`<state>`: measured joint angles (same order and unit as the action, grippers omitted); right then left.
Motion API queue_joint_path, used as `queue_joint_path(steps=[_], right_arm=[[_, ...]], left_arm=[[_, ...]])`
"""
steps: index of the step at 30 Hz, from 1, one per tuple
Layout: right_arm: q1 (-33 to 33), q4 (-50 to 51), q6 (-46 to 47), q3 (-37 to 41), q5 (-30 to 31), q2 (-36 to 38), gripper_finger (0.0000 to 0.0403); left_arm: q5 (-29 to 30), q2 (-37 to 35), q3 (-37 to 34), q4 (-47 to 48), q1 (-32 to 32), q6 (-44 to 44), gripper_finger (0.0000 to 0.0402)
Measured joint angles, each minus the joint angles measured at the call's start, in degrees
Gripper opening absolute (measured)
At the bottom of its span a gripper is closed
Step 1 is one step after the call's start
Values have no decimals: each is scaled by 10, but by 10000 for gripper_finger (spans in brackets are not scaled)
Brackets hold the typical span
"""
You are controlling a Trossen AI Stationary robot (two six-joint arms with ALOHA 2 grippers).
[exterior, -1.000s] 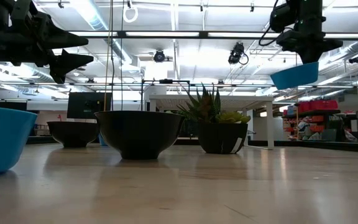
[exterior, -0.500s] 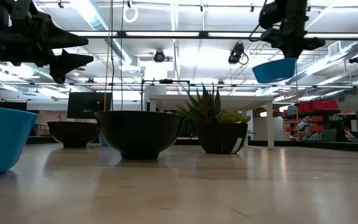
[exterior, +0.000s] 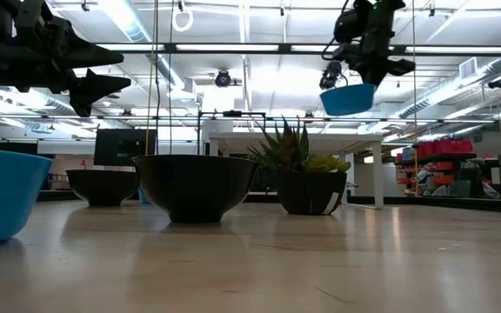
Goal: Pick & Place Mini bowls
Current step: Put the top right blue bowl on the shelf
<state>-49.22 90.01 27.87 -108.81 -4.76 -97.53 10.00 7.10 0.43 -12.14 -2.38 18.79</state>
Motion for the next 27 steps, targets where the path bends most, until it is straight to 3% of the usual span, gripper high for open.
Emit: queue_joint_path(steps=[13, 27], right_arm=[[21, 0, 2, -100, -24, -79, 6], [30, -40, 2, -29, 8, -82, 6]], left_arm=[[0, 0, 0, 0, 0, 0, 245], [0, 0, 0, 0, 0, 0, 245]])
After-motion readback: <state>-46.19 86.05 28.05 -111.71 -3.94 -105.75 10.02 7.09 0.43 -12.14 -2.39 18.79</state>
